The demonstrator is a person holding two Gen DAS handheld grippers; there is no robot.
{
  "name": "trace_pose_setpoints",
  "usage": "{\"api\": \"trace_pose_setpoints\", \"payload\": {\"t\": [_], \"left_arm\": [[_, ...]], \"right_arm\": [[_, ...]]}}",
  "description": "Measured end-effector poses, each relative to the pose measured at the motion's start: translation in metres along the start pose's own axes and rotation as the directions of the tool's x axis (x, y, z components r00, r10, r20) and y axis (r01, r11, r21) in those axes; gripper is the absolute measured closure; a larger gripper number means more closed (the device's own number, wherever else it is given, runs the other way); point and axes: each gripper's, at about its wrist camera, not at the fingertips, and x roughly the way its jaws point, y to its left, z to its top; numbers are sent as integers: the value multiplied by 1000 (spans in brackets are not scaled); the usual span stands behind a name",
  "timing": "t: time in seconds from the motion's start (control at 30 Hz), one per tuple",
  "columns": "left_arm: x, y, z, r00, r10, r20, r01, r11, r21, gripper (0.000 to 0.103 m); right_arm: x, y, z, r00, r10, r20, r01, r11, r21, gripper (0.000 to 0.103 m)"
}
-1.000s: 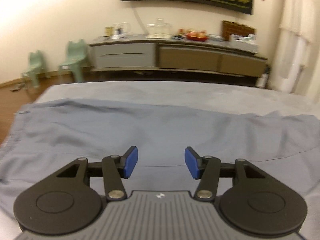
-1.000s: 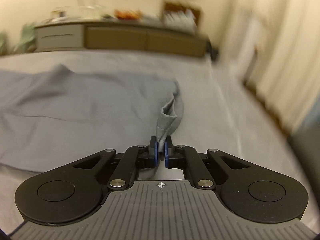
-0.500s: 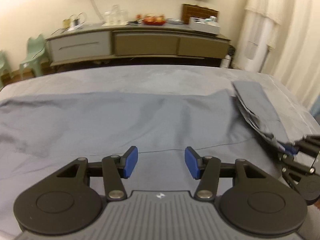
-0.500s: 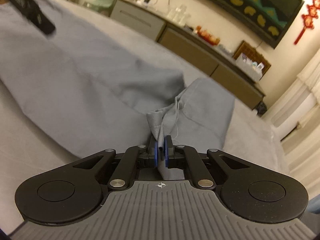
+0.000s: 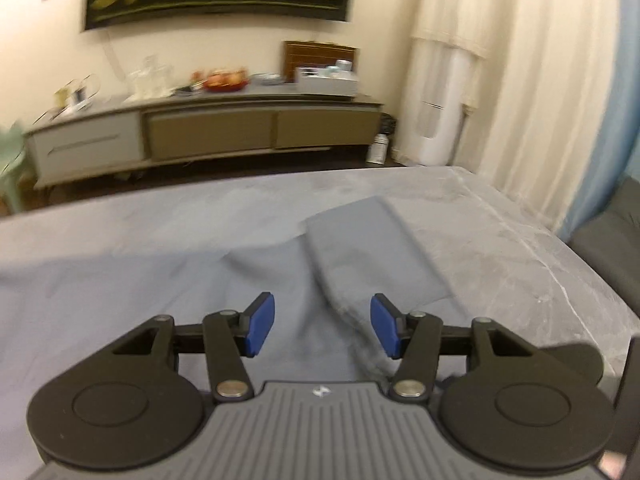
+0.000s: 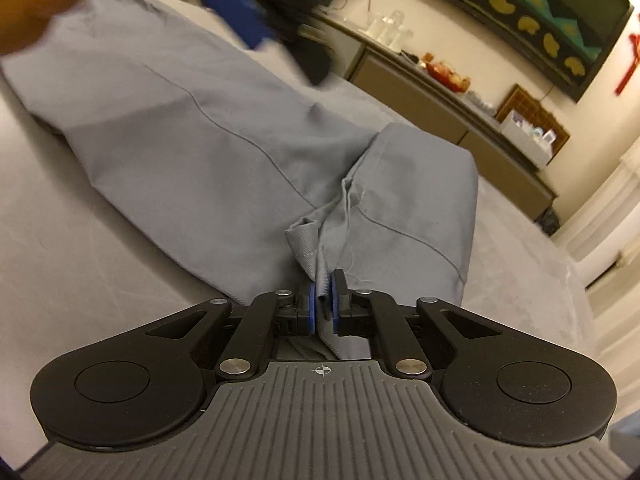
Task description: Fold clothes
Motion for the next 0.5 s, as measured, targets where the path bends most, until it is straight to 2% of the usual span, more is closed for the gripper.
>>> {"api": "trace_pose_setpoints", "payload": {"t": [0.03,0.07,0.1,0.13,0.17,0.23,0.3,0.37,0.4,0.43,0.5], "left_arm": [[10,-8,6,1000,-6,-9,6,1000,23,49],[20,-14,13,1000,-4,-18,4,999,37,49],[29,-18,20,1000,1,-24,0,999,41,49],[38,-22,28,1000,7,-27,-6,999,42,49],[45,-25,36,1000,9,-25,-8,999,36,49],[59,-27,53,1000,1,-17,-1,1000,22,49],[77,-34,64,999,-25,-33,26,999,37,49],[107,-45,64,996,-20,-92,28,996,84,50],[124,-51,60,991,2,-132,13,993,114,51],[143,-55,54,984,42,-173,-17,989,146,50],[173,-54,41,966,115,-231,-75,982,175,51]], "right_arm": [[-1,-2,0,1000,18,-8,-17,1000,9,86],[-3,-7,2,999,39,-9,-39,999,20,81],[-10,-14,4,997,72,6,-72,996,48,59],[-20,-26,7,993,110,42,-114,989,94,43],[-33,-40,10,986,138,90,-150,977,150,41],[-56,-67,13,969,176,176,-217,943,252,47],[-61,-91,8,962,170,214,-236,910,339,53],[-38,-107,-3,980,146,136,-189,896,402,69],[-22,-110,-10,983,162,81,-181,889,420,79],[-8,-111,-18,983,179,37,-178,885,431,85],[8,-108,-32,978,207,11,-194,892,408,86]]}}
